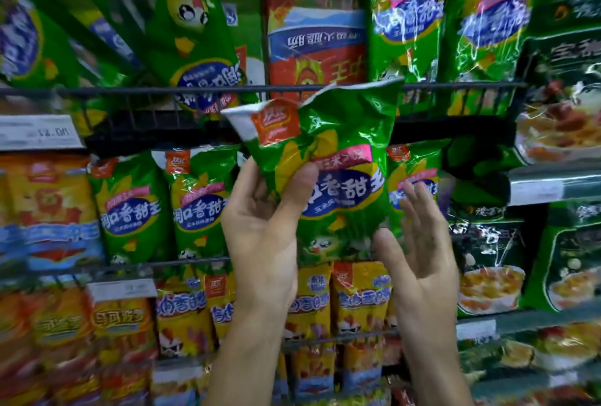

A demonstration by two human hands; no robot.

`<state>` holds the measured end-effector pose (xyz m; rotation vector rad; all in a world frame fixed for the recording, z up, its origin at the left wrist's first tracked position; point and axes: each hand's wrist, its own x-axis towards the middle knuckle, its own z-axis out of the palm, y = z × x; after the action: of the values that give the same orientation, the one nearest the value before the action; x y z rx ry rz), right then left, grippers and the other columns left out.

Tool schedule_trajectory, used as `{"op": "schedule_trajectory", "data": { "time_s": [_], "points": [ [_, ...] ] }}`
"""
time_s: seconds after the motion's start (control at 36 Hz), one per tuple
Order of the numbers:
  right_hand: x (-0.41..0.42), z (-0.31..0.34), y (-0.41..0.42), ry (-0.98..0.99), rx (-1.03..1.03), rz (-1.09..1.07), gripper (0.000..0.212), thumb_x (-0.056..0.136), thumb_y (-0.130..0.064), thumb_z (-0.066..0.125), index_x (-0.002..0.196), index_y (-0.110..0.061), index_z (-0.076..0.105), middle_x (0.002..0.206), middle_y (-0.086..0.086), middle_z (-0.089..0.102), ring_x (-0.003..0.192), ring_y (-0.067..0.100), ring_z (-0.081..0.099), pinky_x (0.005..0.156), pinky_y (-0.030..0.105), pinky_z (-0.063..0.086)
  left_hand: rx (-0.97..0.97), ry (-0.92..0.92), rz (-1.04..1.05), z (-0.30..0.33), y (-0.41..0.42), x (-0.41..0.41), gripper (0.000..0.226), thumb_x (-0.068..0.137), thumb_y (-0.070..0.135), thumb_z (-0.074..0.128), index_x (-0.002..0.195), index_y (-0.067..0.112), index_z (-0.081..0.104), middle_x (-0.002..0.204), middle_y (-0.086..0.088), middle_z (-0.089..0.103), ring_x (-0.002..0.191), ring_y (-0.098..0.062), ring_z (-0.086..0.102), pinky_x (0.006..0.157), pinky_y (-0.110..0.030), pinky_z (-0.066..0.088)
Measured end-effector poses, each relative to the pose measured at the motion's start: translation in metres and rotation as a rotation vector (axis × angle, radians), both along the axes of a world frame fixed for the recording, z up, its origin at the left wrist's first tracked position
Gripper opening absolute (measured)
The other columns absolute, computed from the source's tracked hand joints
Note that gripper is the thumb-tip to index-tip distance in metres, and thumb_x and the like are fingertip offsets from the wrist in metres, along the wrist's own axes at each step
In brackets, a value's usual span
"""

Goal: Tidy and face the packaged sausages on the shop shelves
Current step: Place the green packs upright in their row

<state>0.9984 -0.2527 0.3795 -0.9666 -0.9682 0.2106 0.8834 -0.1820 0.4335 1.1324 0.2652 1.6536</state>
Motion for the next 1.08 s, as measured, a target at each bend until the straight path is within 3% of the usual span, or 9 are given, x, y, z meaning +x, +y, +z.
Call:
{"op": "schedule_trajectory", "data": {
  "time_s": [0.14, 0.31, 0.39, 0.53, 0.64, 0.72, 0.81, 0.94, 1.08],
  "points": [
    [0.015, 0.013, 0.003, -0.2, -0.144, 0.123, 0.046, 0.093, -0.054, 0.067, 0.135, -0.042, 0.057, 0.131, -0.027, 0.064, 0.126, -0.003, 0.057, 0.102, 0.019, 0.049, 0.047, 0.143, 0.05, 0.001, 0.002, 0.0, 0.034, 0.072, 0.029, 0.078, 0.105, 0.02, 0.072, 0.095, 0.012, 0.077, 0.096, -0.005, 0.072, 0.083, -0.015, 0.053],
    [0.008, 0.025, 0.01, -0.104, 0.001, 0.113, 0.029, 0.091, -0.03, 0.061, 0.12, -0.026, 0.066, 0.107, -0.019, 0.075, 0.101, 0.002, 0.071, 0.08, 0.016, 0.057, 0.023, 0.215, 0.018, 0.01, 0.012, -0.004, 0.095, 0.065, 0.059, 0.088, 0.14, 0.009, 0.058, 0.132, 0.0, 0.07, 0.126, -0.018, 0.063, 0.108, -0.04, 0.05],
    [0.01, 0.037, 0.015, -0.075, 0.067, 0.086, 0.029, 0.092, -0.03, 0.062, 0.12, -0.026, 0.066, 0.108, -0.017, 0.075, 0.103, 0.003, 0.071, 0.081, 0.015, 0.056, 0.138, 0.359, -0.041, 0.007, 0.015, -0.009, 0.052, 0.079, 0.042, 0.074, 0.128, 0.03, 0.062, 0.117, 0.021, 0.073, 0.115, 0.002, 0.065, 0.094, -0.021, 0.053],
    [0.022, 0.058, 0.026, 0.021, 0.152, 0.042, 0.021, 0.093, -0.033, 0.06, 0.113, -0.032, 0.067, 0.106, -0.02, 0.076, 0.105, 0.002, 0.071, 0.083, 0.018, 0.056, 0.174, 0.569, -0.043, -0.009, 0.018, -0.013, 0.058, 0.077, 0.033, 0.076, 0.126, 0.058, 0.057, 0.118, 0.039, 0.065, 0.114, 0.014, 0.06, 0.086, -0.008, 0.05],
    [0.032, 0.077, 0.036, 0.016, 0.152, 0.065, 0.031, 0.093, -0.041, 0.059, 0.119, -0.028, 0.068, 0.111, -0.013, 0.076, 0.107, 0.007, 0.071, 0.09, 0.03, 0.059, 0.219, 0.515, 0.055, -0.004, 0.023, -0.001, 0.051, 0.086, 0.027, 0.073, 0.134, 0.04, 0.06, 0.126, 0.022, 0.069, 0.12, 0.001, 0.063, 0.094, -0.015, 0.052],
    [0.032, 0.093, 0.044, -0.016, 0.19, 0.11, 0.026, 0.091, -0.037, 0.06, 0.115, -0.031, 0.067, 0.106, -0.018, 0.077, 0.104, 0.002, 0.071, 0.085, 0.022, 0.058, 0.248, 0.406, 0.11, 0.012, 0.022, 0.012, 0.046, 0.092, 0.017, 0.069, 0.136, 0.024, 0.059, 0.127, 0.013, 0.071, 0.122, -0.007, 0.065, 0.097, -0.021, 0.054],
    [0.03, 0.107, 0.053, -0.042, 0.231, 0.167, 0.029, 0.09, -0.035, 0.058, 0.119, -0.031, 0.064, 0.107, -0.025, 0.075, 0.108, -0.005, 0.068, 0.087, 0.013, 0.053, 0.276, 0.292, 0.237, 0.029, 0.022, 0.021, 0.044, 0.09, 0.021, 0.071, 0.133, 0.023, 0.062, 0.123, 0.014, 0.073, 0.121, -0.006, 0.065, 0.098, -0.021, 0.053],
    [0.033, 0.109, 0.063, -0.084, 0.223, 0.241, 0.064, 0.094, -0.04, 0.053, 0.155, -0.025, 0.039, 0.147, -0.019, 0.053, 0.134, -0.009, 0.048, 0.109, 0.017, 0.043, 0.333, 0.236, 0.429, 0.05, 0.023, 0.026, 0.037, 0.094, 0.014, 0.071, 0.129, 0.021, 0.063, 0.113, 0.027, 0.073, 0.111, 0.002, 0.068, 0.088, -0.012, 0.052],
    [0.028, 0.098, 0.074, -0.207, 0.256, 0.163, 0.066, 0.098, -0.026, 0.061, 0.157, -0.034, 0.032, 0.138, -0.034, 0.051, 0.138, -0.007, 0.044, 0.106, 0.017, 0.042, 0.314, 0.145, 0.492, 0.06, 0.029, 0.031, 0.041, 0.094, 0.021, 0.072, 0.134, 0.017, 0.063, 0.127, 0.013, 0.07, 0.118, 0.003, 0.063, 0.091, -0.009, 0.049]
  ]
}}
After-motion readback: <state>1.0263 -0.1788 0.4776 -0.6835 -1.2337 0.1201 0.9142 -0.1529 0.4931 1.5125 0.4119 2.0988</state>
